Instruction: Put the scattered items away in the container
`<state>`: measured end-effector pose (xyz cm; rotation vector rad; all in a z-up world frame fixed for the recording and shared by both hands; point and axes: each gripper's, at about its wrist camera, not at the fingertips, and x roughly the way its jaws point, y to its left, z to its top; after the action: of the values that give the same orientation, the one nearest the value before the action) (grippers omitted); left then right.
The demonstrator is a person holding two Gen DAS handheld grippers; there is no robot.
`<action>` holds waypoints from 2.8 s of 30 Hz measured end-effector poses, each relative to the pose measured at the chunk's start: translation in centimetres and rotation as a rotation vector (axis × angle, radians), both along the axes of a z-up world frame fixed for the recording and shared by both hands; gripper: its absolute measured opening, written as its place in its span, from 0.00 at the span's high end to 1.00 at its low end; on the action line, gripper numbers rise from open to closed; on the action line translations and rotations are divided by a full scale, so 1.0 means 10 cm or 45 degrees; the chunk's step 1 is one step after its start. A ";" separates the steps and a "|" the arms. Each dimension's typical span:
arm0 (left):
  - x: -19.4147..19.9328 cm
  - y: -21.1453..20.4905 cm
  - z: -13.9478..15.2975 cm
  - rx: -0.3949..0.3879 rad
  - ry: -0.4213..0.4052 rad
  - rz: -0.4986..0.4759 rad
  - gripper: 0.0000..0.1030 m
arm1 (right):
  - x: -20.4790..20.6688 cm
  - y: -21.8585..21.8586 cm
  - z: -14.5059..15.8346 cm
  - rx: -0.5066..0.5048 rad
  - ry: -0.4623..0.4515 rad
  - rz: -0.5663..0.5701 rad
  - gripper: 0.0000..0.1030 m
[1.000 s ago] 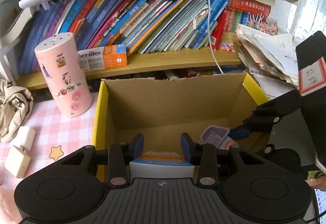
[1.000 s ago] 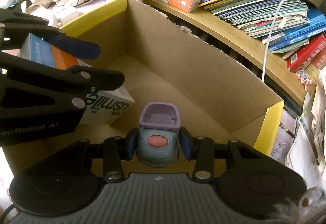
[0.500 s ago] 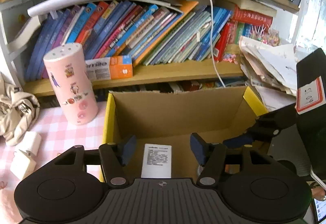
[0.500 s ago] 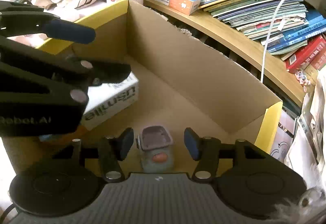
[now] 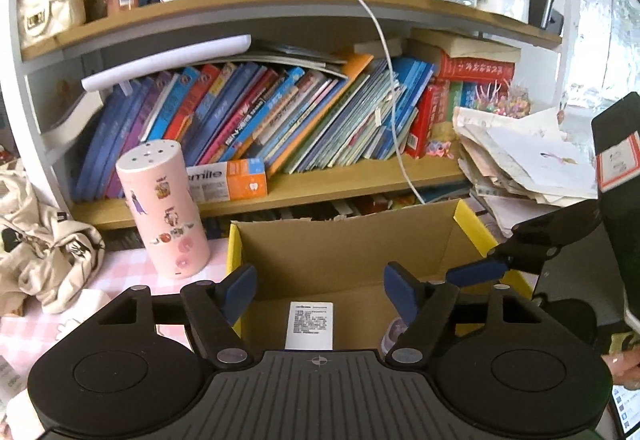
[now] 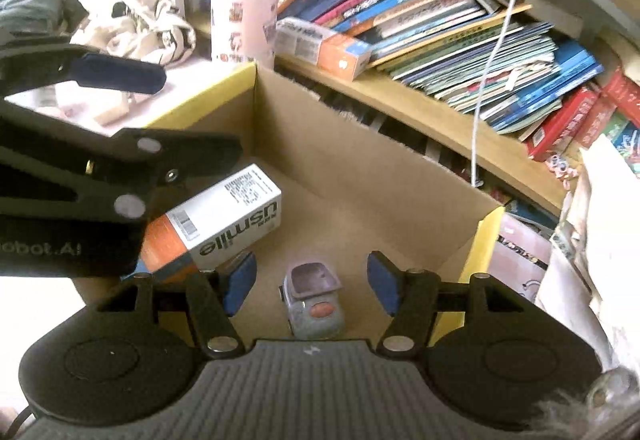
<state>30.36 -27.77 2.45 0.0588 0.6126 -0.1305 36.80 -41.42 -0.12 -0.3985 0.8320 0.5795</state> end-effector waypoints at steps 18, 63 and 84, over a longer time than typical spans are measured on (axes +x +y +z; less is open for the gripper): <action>-0.65 0.12 0.18 -0.072 -0.054 0.062 0.23 | -0.70 -0.19 0.28 0.169 -0.169 -0.128 0.38; -1.79 0.71 -0.06 -0.072 -0.017 0.163 0.12 | -2.06 -0.06 0.05 0.291 -0.246 -0.565 0.23; -2.17 1.36 -0.09 -0.058 0.033 0.089 0.04 | -2.62 0.68 0.05 0.213 -0.241 -0.643 0.06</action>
<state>8.64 -14.14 1.53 -0.0084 0.6366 -0.0773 10.56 -34.65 0.33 -0.0789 0.6622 0.1354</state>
